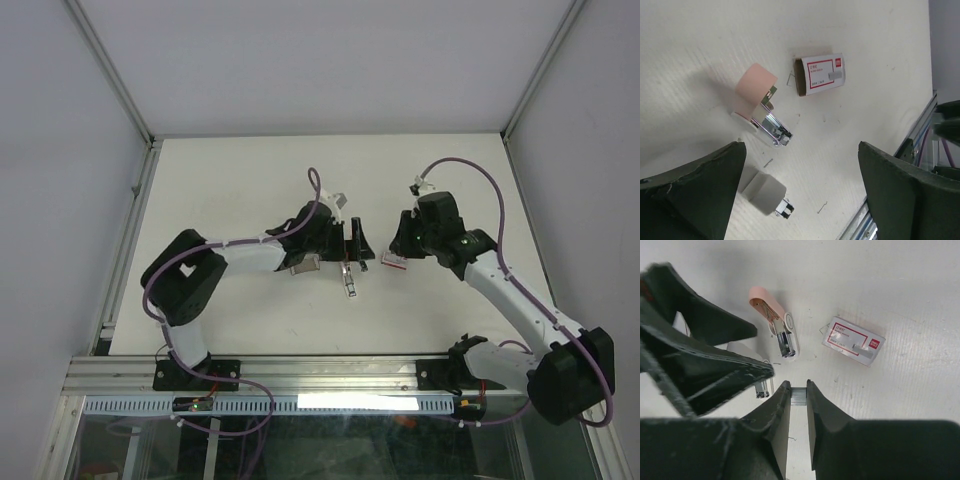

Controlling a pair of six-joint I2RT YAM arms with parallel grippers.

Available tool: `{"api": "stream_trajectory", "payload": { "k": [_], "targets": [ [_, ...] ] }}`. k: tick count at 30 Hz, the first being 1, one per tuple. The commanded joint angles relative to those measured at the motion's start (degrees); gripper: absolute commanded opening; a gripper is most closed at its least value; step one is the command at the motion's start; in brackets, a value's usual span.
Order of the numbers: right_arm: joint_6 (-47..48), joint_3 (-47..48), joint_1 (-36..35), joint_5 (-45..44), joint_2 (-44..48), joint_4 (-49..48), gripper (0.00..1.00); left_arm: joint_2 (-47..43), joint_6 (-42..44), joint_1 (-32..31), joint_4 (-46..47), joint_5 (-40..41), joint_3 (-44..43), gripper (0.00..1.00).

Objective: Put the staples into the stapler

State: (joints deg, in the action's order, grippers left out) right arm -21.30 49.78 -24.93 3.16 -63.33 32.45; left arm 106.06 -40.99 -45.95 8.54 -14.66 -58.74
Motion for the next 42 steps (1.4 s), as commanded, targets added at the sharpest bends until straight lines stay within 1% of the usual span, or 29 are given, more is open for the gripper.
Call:
{"api": "stream_trajectory", "payload": {
  "k": [1,5,8,13,17,20,24,28,32,42],
  "targets": [
    [1.81,-0.42,-2.43,-0.17,-1.54,-6.62,0.20,-10.53,3.61,3.88,0.26,3.49,1.18,0.99],
    [3.56,-0.53,-6.14,-2.92,-5.18,-9.62,0.20,-16.24,4.83,8.80,-2.36,1.84,1.91,0.99],
    [5.32,-0.22,-9.02,-4.99,-8.61,-12.02,0.20,-20.59,5.39,14.22,-5.14,-0.13,2.10,0.99],
    [7.31,2.45,-13.61,-9.44,-14.92,-13.19,0.20,-29.59,8.54,20.97,-12.96,-3.32,-0.36,0.99],
    [7.09,3.12,-14.85,-11.88,-19.26,-14.47,0.19,-34.95,9.00,25.25,-16.33,-8.54,-1.31,0.99],
    [7.10,3.11,-15.04,-12.24,-21.22,-15.62,0.19,-38.09,11.07,27.72,-19.96,-9.44,-2.12,0.99],
    [7.64,3.32,-15.33,-12.94,-23.30,-16.61,0.19,-40.58,15.22,29.40,-23.67,-7.64,-2.74,0.99],
    [8.47,4.14,-15.59,-13.38,-24.54,-17.11,0.19,-42.08,17.77,29.64,-24.68,-3.63,-1.09,0.99],
    [9.16,5.18,-15.83,-13.91,-25.93,-17.24,0.19,-42.12,18.57,29.80,-24.72,-1.83,0.22,0.99],
    [9.48,5.88,-16.21,-14.46,-27.96,-17.05,0.19,-42.26,19.36,30.18,-24.79,-0.56,1.34,0.99]
  ]
}}
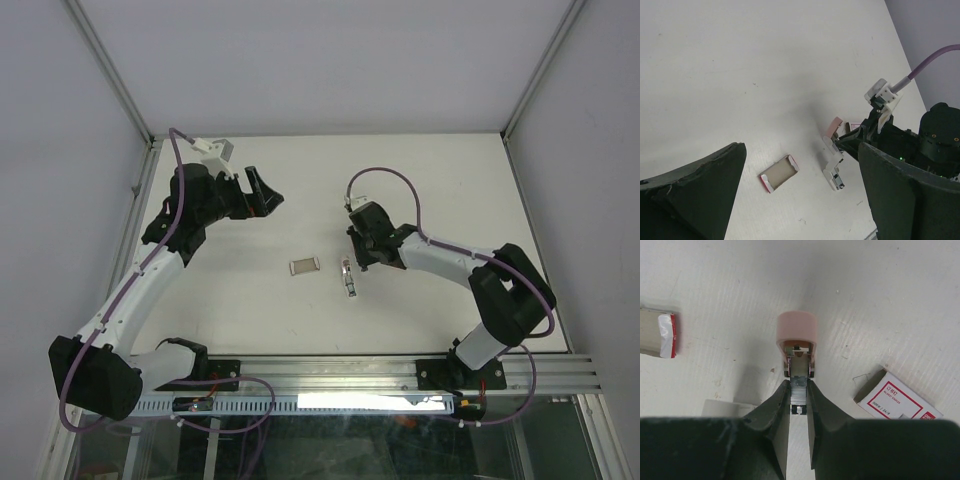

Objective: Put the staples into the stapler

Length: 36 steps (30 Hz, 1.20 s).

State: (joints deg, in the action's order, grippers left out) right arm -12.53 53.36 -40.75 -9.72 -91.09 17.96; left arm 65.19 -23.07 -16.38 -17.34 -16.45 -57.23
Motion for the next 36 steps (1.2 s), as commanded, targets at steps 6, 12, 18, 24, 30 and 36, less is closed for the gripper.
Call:
{"api": "stream_trajectory", "payload": {
  "k": [6,12,18,24,30,36],
  "targets": [
    [0.76,2.16,-0.47,-1.72,-0.52,-2.38,0.19,-1.56,1.54,0.98,1.06,1.24,-0.15,0.99],
    [0.51,1.94,-0.64,-1.62,-1.09,-2.40,0.18,-1.55,1.64,1.33,1.00,1.24,-0.15,0.99],
    [0.09,2.01,-0.73,-1.36,-1.38,-2.22,0.18,-1.38,1.62,1.57,0.97,0.99,-0.06,0.99],
    [-0.06,2.05,-0.73,-1.65,-1.89,-1.83,0.18,-1.41,1.65,1.67,0.84,0.89,0.02,0.99],
    [-0.29,1.96,-0.83,-1.88,-1.60,-1.45,0.21,-1.33,1.63,1.91,0.90,0.58,0.08,0.99],
    [-0.40,2.25,-0.82,-1.88,-1.29,-1.09,0.27,-1.38,1.62,2.14,0.89,0.45,0.10,0.99]
  ]
}}
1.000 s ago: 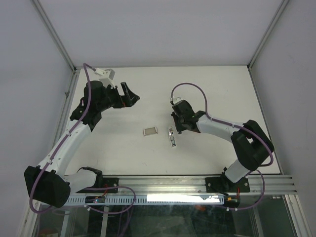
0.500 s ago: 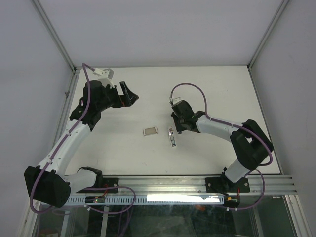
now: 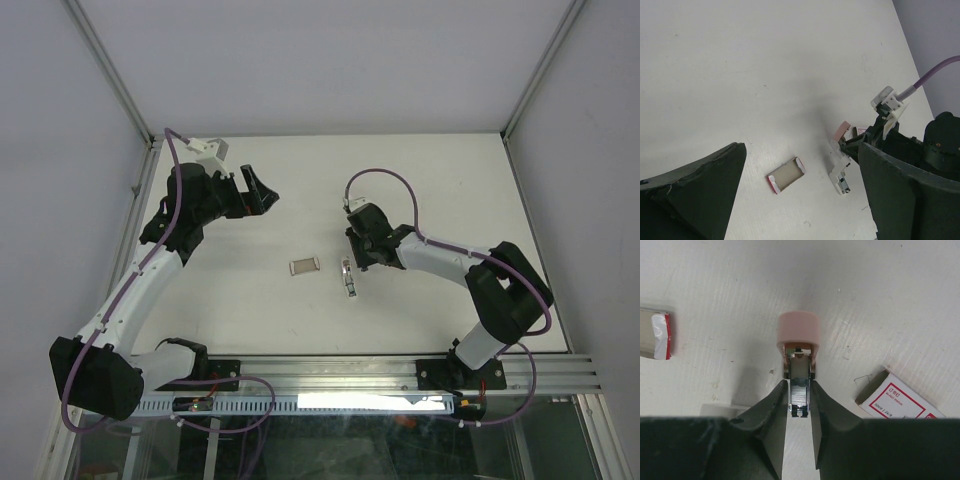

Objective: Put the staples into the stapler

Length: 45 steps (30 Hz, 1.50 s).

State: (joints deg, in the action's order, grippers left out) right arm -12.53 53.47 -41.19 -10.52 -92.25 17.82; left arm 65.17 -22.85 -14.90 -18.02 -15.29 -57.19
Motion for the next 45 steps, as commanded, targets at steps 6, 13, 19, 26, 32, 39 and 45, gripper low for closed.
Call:
{"api": "stream_trajectory", "payload": {
  "k": [6,13,19,26,32,39,45],
  "targets": [
    [-0.59,2.45,-0.38,-0.97,0.45,-0.54,0.30,-1.40,1.43,0.78,1.58,-0.93,0.11,0.99],
    [-1.64,3.19,-0.38,-0.37,2.96,0.62,0.35,-1.36,1.32,0.92,1.54,-1.05,0.15,0.99],
    [-2.90,4.11,-0.30,-2.10,5.30,1.91,0.32,-1.36,1.33,1.08,1.56,-1.06,0.29,0.99],
    [-3.14,3.84,0.18,-2.73,4.44,2.27,0.22,-1.36,1.32,1.16,1.58,-1.23,0.24,0.99],
    [-3.52,2.83,0.23,-0.97,2.60,1.65,0.18,-1.27,1.32,1.34,1.54,-1.30,0.28,0.99],
    [-4.46,1.73,0.23,-1.29,1.26,1.58,0.16,-1.13,1.23,1.47,1.54,-1.56,0.24,0.99],
    [-4.62,1.39,0.23,-1.47,0.19,1.56,0.14,-1.11,1.24,1.57,1.58,-1.74,0.25,0.99]
  ]
}}
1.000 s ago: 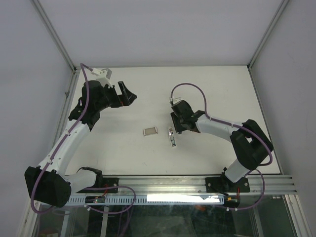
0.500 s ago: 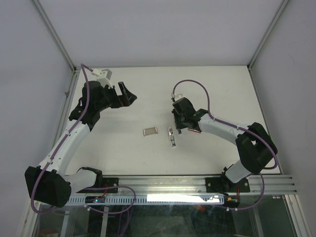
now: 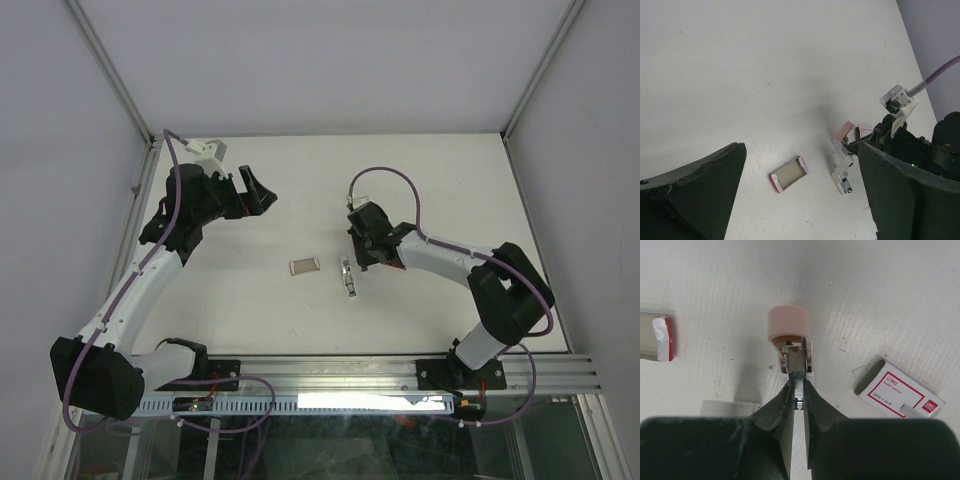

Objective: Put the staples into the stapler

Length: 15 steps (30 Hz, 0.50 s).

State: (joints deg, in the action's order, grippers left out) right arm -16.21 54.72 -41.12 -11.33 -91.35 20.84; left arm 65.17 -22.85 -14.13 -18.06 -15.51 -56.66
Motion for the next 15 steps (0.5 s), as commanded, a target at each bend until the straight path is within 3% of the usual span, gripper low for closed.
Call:
{"api": "stream_trajectory", "payload": {
  "k": [1,15],
  "targets": [
    [-0.93,0.16,0.12,-0.77,-0.93,-1.45,0.14,-1.10,1.23,0.80,1.63,-1.54,-0.28,0.99],
    [-1.20,1.53,0.17,-0.57,0.50,0.00,0.12,-1.26,1.20,1.12,1.61,-1.89,-0.24,0.99]
  ]
}}
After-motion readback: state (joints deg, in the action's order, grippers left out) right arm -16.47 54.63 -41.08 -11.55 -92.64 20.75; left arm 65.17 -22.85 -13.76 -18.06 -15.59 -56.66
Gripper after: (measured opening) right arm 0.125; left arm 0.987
